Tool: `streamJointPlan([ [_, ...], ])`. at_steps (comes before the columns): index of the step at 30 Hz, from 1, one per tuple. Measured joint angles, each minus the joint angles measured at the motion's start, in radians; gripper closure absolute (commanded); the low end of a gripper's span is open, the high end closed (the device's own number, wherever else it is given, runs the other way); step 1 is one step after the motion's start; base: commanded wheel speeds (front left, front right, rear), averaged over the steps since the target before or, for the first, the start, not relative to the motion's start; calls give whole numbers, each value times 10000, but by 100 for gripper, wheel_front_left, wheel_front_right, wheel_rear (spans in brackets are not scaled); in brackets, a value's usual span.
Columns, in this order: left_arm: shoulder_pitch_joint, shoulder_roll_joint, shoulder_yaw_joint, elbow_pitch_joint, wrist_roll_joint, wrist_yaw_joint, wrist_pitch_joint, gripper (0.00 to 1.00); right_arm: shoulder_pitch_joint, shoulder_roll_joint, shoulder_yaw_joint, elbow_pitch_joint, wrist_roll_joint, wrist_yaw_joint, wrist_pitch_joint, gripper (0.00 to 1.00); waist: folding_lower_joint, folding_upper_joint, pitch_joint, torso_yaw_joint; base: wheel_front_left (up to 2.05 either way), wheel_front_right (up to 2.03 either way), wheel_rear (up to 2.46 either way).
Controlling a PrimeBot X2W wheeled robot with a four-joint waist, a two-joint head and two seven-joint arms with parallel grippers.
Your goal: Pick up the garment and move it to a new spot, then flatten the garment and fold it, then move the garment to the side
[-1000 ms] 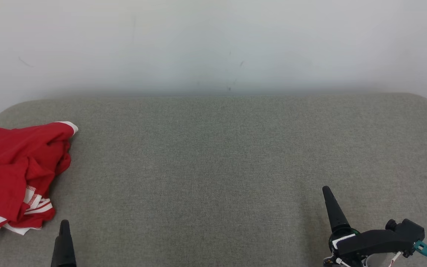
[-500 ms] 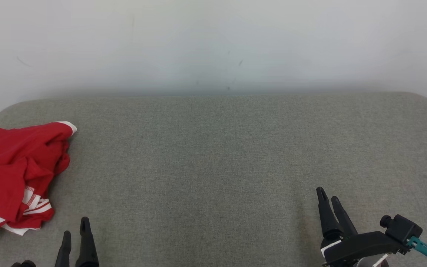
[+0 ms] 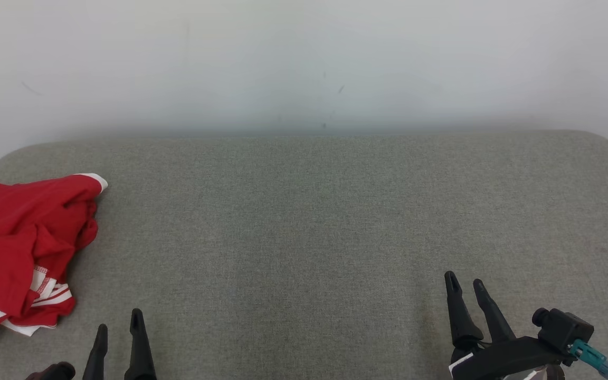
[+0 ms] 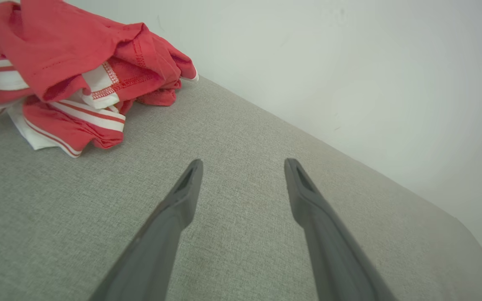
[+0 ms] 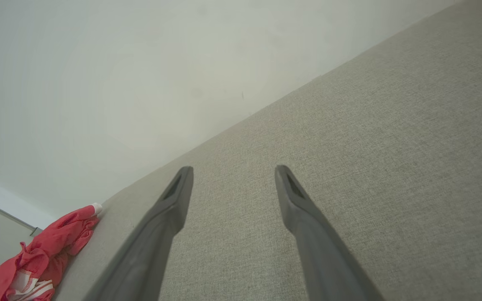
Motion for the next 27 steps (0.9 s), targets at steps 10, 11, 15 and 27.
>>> streamJointPlan([
  [10, 0, 130, -272, -2, 911, 238, -222, 0, 102, 0, 46, -50, -1212, 0, -288, 0, 0, 0, 21, -28, 0, 0, 0],
  [11, 0, 134, -288, -4, 1003, 247, -265, 0, 122, 0, 42, -54, -1315, 0, -324, 0, 0, 0, 23, -32, 0, 0, 0],
  [15, 1, 151, -322, -12, 1409, 261, -341, 0, 196, 0, 38, -58, -1753, 2, -447, 0, 0, 0, 31, -44, 0, 0, 0],
  [27, 8, 123, -311, -77, 2535, 247, -583, 0, 293, -2, -59, -65, -2800, 4, -765, 0, -2, 0, 58, -65, 0, 0, 0],
])
